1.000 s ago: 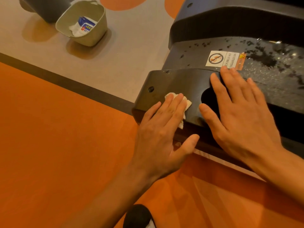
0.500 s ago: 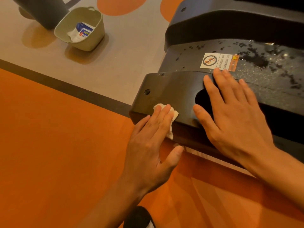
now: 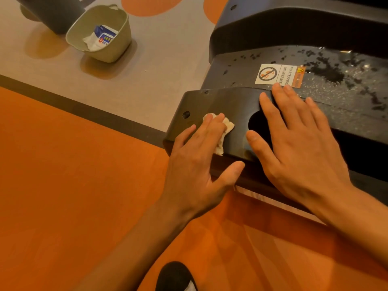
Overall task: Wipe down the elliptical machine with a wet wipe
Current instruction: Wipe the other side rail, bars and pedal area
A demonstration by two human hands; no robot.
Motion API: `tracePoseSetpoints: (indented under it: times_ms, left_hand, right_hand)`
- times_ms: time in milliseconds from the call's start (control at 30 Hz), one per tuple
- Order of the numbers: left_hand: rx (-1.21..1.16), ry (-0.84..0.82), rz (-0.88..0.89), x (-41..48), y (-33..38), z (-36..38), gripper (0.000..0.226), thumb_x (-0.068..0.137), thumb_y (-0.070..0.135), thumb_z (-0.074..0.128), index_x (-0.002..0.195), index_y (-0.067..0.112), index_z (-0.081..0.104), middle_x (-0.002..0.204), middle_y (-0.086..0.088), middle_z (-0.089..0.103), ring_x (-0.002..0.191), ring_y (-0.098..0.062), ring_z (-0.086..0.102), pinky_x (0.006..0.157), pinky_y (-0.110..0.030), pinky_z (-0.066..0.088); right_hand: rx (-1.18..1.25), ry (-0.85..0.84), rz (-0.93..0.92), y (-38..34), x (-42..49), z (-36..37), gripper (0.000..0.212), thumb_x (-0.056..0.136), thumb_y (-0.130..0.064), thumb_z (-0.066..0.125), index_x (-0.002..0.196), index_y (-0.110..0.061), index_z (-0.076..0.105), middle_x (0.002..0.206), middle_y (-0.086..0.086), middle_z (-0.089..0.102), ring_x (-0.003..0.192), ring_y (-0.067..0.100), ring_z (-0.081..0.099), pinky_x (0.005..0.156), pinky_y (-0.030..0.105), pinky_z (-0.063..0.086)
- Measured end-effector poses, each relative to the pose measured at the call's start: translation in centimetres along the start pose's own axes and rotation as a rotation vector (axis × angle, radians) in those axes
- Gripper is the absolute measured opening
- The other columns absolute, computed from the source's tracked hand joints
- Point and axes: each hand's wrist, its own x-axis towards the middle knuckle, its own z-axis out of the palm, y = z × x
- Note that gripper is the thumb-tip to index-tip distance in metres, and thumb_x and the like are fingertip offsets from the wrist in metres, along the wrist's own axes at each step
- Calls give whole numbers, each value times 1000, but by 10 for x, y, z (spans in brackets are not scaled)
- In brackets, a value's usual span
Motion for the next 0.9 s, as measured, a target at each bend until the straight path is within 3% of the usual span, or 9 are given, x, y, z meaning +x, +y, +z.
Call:
tracePoseSetpoints:
  times_ms: [167, 333, 467, 567, 667, 733, 833, 900]
  left_hand:
    - [-65, -4, -24, -22, 6, -2, 73, 93, 57, 37, 158, 24, 40, 163, 13, 33, 154, -3, 25, 124, -37, 24]
    - [-83, 9, -67, 1, 9, -1, 73, 91, 56, 36, 155, 22, 45, 161, 3, 44, 153, -5, 29, 124, -45, 24]
    - [-79, 27, -73, -19, 1, 1, 70, 93, 55, 35, 156, 24, 44, 161, 13, 37, 152, -2, 29, 124, -38, 24]
    - [-61, 65, -101, -27, -18, -6, 61, 95, 55, 33, 152, 35, 38, 155, 16, 38, 146, 17, 21, 118, -36, 30]
    - [-56, 76, -177, -8, -24, -13, 68, 92, 59, 31, 152, 30, 44, 155, 3, 47, 127, 38, 6, 112, -35, 32]
    - [-66, 40, -113, -4, -10, -10, 74, 91, 59, 32, 152, 21, 48, 157, 3, 46, 136, 30, 11, 116, -38, 33]
    - [-51, -26, 62, -15, 14, 2, 74, 92, 55, 39, 153, 14, 48, 163, 0, 41, 155, -5, 25, 123, -41, 28]
    - [-23, -15, 107, -21, 12, 7, 74, 95, 52, 40, 156, 12, 44, 165, -1, 39, 156, -12, 26, 124, -43, 27]
  right_hand:
    - [1, 0, 0, 0, -1, 0, 83, 102, -67, 3, 163, -13, 21, 171, 12, 15, 159, 23, 7, 129, 47, 8]
    - [-1, -9, 2, 0, 0, 0, 84, 101, -67, 2, 163, -13, 20, 171, 12, 14, 159, 22, 7, 129, 46, 8]
    - [4, -12, 5, -1, -1, -1, 84, 101, -67, 2, 163, -14, 20, 171, 11, 13, 159, 21, 4, 129, 46, 6]
    - [8, -13, 7, -1, -1, -2, 84, 100, -67, 1, 163, -14, 20, 171, 10, 12, 159, 21, 5, 129, 45, 6]
    - [8, -11, 3, 0, 0, -1, 84, 101, -67, 1, 163, -14, 20, 171, 10, 13, 159, 21, 5, 129, 45, 5]
    - [7, -16, 3, 0, 0, -1, 83, 101, -66, 2, 163, -14, 20, 171, 11, 13, 159, 21, 5, 129, 45, 5]
    - [3, -14, 2, 0, -1, 0, 82, 102, -66, 3, 163, -14, 20, 171, 11, 13, 159, 21, 5, 129, 45, 6]
    - [7, -18, 3, 0, -1, -1, 83, 102, -67, 1, 163, -15, 19, 171, 10, 12, 159, 21, 5, 129, 44, 5]
